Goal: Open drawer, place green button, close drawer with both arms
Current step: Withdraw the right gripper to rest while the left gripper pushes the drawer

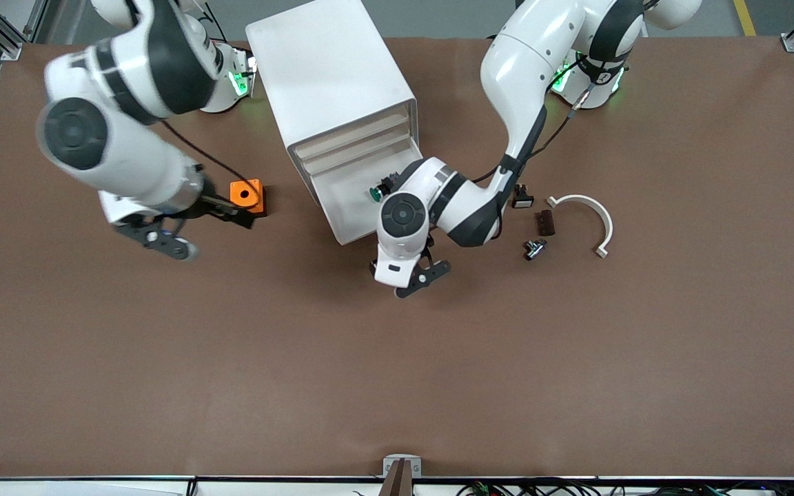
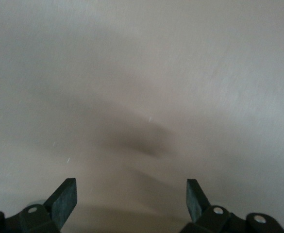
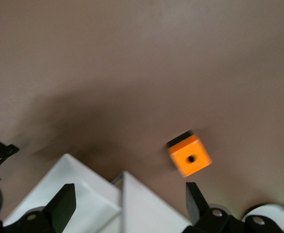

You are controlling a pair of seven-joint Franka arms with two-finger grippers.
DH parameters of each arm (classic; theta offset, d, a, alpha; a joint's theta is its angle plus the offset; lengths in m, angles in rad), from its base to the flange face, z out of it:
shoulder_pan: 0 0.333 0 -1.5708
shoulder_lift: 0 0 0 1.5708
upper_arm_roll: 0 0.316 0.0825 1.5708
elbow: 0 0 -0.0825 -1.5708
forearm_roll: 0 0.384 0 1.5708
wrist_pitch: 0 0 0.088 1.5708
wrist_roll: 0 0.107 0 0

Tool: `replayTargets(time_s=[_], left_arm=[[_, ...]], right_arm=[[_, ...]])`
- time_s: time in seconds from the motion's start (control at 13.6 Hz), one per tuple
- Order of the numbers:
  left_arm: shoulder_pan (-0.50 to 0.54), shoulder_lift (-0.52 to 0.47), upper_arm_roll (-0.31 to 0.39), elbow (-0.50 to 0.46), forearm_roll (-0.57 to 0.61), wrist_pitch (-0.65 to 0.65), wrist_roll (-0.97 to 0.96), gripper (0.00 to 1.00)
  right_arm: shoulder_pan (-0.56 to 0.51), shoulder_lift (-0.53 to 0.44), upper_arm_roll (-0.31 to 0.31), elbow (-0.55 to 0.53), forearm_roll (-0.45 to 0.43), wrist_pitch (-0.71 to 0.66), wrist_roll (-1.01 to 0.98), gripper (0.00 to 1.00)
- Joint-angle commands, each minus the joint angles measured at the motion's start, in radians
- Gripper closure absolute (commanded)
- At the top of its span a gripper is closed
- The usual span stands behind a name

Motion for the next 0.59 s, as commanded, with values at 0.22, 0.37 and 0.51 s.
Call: replayTargets(time_s=[0.22,0.37,0.51], left_arm=[[-0.068,-0.069,0.010,-0.082,0.027,-0.051,-0.025,0.01],[-0.082,-0.069,0.008,-0.095,0.027,-0.049,-0.025,0.01],[-0.085,-0.066,0.008,-0.105,0.039,-0.046,-0.023,0.01]], right_arm=[[-0.231,-0.036,0.022,0.044,-0.037,-0.122,-0.457,0.00],[-0.288,-0.036,0.023,0.058,-0.042,-0.136,-0.560,0.00],[-0.300,-0.037,0.022,0.059,-0.074,-0.138,-0.585,0.00]])
